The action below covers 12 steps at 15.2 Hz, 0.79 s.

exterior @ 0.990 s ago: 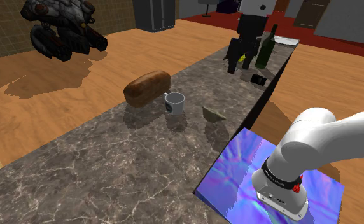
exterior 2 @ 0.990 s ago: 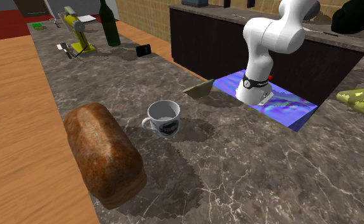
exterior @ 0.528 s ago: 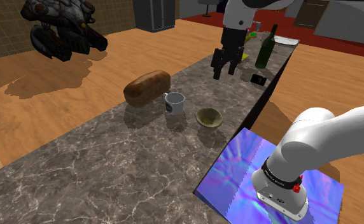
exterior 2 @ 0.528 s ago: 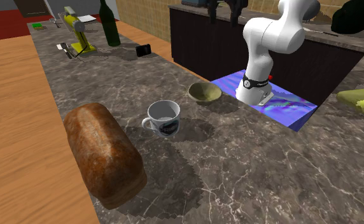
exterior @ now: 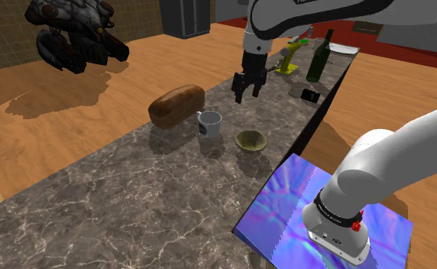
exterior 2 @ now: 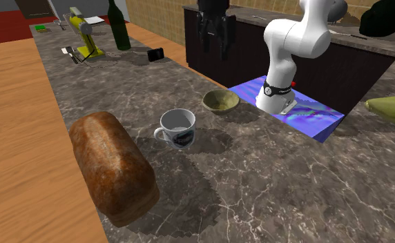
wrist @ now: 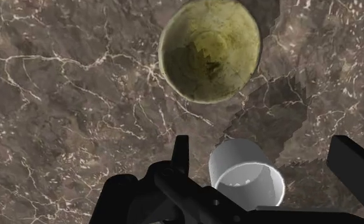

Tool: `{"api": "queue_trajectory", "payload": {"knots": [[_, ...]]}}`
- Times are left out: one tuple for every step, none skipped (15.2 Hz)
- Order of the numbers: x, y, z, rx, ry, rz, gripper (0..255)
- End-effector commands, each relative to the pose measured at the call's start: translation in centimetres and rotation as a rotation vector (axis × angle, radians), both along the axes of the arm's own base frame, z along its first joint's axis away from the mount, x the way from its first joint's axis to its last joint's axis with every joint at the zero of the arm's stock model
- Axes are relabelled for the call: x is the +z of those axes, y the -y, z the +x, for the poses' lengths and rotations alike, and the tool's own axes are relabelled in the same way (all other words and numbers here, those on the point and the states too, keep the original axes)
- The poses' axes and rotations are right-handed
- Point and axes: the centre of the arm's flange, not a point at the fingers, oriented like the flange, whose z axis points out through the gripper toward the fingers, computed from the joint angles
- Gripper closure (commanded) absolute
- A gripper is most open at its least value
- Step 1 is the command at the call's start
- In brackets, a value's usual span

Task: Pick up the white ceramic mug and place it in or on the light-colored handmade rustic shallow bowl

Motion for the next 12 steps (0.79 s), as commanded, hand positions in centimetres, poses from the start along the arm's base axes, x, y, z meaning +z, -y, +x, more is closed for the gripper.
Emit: {"api": "queue_trajectory", "payload": {"knots": [[-1.9, -0.3, 1.9, 0.0, 0.007, -0.006, 0], [-2.7, -0.2, 2.9, 0.0, 0.009, -0.009, 0], [-3.5, -0.2, 3.9, 0.0, 0.012, -0.012, 0], [-4.3, -0.2, 4.9, 0.0, 0.014, -0.015, 0], [-5.1, -0.1, 5.9, 0.0, 0.017, -0.018, 0], [-5.9, -0.1, 6.9, 0.0, 0.019, -0.021, 0], [-6.8, 0.0, 7.9, 0.0, 0.022, -0.024, 0], [-7.6, 0.0, 8.9, 0.0, 0.024, -0.027, 0], [-8.4, 0.1, 9.9, 0.001, 0.027, -0.03, 0], [-9.2, 0.1, 10.9, 0.001, 0.029, -0.033, 0], [-10.0, 0.2, 11.9, 0.001, 0.032, -0.036, 0], [-10.7, 0.2, 12.9, 0.001, 0.034, -0.039, 0]]}}
